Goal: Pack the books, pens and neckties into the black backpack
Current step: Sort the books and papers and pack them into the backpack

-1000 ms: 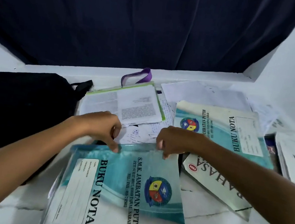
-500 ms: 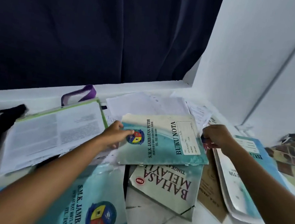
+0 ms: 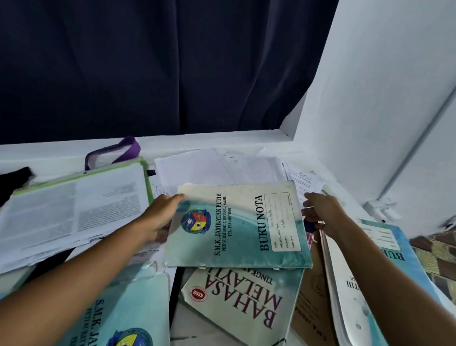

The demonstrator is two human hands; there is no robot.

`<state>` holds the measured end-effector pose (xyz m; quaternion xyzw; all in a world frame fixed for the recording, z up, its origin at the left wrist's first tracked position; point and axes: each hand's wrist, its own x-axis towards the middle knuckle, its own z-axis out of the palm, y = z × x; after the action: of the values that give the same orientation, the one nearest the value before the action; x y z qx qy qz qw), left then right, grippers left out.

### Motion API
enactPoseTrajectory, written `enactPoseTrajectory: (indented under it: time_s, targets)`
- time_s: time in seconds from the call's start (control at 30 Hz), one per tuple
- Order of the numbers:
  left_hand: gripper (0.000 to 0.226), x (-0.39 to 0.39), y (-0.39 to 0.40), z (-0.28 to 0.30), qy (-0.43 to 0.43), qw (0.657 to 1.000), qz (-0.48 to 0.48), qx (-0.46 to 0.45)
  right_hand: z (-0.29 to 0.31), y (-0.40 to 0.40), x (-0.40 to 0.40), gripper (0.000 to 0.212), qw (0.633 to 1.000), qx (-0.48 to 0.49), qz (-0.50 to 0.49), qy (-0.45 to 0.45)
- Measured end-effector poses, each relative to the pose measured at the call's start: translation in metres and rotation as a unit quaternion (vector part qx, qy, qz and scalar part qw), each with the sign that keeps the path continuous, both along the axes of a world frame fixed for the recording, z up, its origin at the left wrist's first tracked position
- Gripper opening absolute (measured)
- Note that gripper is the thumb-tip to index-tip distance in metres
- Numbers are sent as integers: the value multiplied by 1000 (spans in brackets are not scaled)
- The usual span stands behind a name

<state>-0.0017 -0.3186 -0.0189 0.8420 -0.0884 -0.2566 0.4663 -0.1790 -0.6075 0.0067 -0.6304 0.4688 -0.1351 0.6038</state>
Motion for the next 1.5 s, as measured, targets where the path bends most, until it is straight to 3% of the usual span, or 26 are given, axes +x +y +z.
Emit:
enactPoseTrajectory:
  time_s: [0.13,0.3,0.43,0.5,0.63,0.7,0.8,0.87,0.97,1.03,1.23,1.27,1.37,1.5]
  targets:
    - [53,-1,3,2,15,1000,13,-4,-3,1,1,14,997,43,55,-41]
    - [50,-5,2,6,46,998,34,-22,-5,4,2,13,988,-18,153,-26]
    - [49,-8,2,9,50,998,39,-26,-5,5,0,43,976,-10,215,-45]
    - [43,-10,3,12,47,998,38,-32,-4,4,-2,49,976,20,202,-76]
    - [32,-17,3,21,-86,995,57,-15,4,0,-4,41,971,107,159,-146]
    - [49,-21,2,26,-182,979,91,-30,10,0,-2,41,966,132,141,-173]
    - [73,-29,-3,35,-305,929,186,-98,15,4,3,45,957,164,104,-215]
    - [89,-38,-11,39,-256,918,242,-185,13,9,8,50,943,193,74,-260]
    - [108,-52,-26,44,52,903,259,-339,8,29,18,56,914,240,35,-325]
    - [93,-60,-34,53,193,875,183,-405,7,48,24,57,898,256,17,-356]
    - [13,-55,-39,70,142,894,166,-392,2,92,27,47,882,252,44,-396]
    - [13,-50,-35,67,132,890,180,-398,3,95,25,44,886,237,54,-395]
    - [41,-36,-19,62,84,873,199,-438,11,97,22,38,919,121,104,-360]
    - [50,-24,12,72,32,891,181,-415,20,84,24,41,944,30,134,-301]
